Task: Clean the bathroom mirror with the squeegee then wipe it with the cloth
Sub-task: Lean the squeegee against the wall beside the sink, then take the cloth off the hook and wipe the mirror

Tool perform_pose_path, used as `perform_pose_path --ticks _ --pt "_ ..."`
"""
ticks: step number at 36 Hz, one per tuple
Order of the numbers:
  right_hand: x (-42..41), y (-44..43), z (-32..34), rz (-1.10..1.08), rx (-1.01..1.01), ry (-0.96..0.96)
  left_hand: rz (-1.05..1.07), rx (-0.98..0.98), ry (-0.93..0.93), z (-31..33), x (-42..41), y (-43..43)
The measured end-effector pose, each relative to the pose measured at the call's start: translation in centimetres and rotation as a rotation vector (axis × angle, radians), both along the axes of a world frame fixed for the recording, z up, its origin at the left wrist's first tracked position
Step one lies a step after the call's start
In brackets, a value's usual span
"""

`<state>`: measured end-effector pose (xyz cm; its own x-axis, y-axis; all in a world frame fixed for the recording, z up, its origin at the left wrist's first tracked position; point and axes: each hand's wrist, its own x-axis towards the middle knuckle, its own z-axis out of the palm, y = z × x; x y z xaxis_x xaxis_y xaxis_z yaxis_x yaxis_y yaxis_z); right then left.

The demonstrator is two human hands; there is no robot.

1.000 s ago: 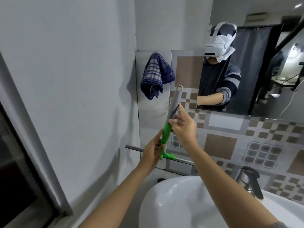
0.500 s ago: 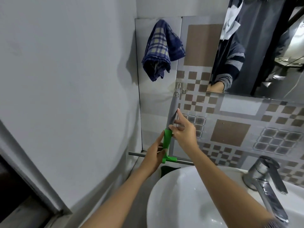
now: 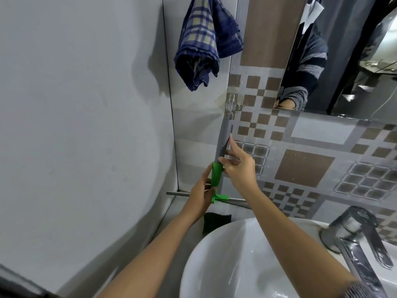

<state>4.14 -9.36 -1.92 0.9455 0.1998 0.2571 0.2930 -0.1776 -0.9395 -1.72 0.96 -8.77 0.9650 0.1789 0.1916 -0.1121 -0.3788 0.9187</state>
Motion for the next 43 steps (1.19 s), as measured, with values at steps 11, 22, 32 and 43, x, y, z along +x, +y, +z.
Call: perform_pose_path --ticks 11,22,32,43 --pt "0.4 0.0 -0.3 -0.019 -0.061 -0.11 0.002 -0.045 0.002 -0.2 1.8 0.3" --pt "-0.1 -1.4 5.5 -0.107 0.011 -0.315 0.427 -0.03 -0.582 11.9 1.3 3.2" --pt "1.6 1.1 19.8 -0.162 0.014 -0.641 0.382 0.279 -0.795 27.2 3.0 5.8" --pt "4.5 4.1 23.1 -0.105 -0.117 -0.565 0.189 0.513 -0.658 28.7 5.1 6.9"
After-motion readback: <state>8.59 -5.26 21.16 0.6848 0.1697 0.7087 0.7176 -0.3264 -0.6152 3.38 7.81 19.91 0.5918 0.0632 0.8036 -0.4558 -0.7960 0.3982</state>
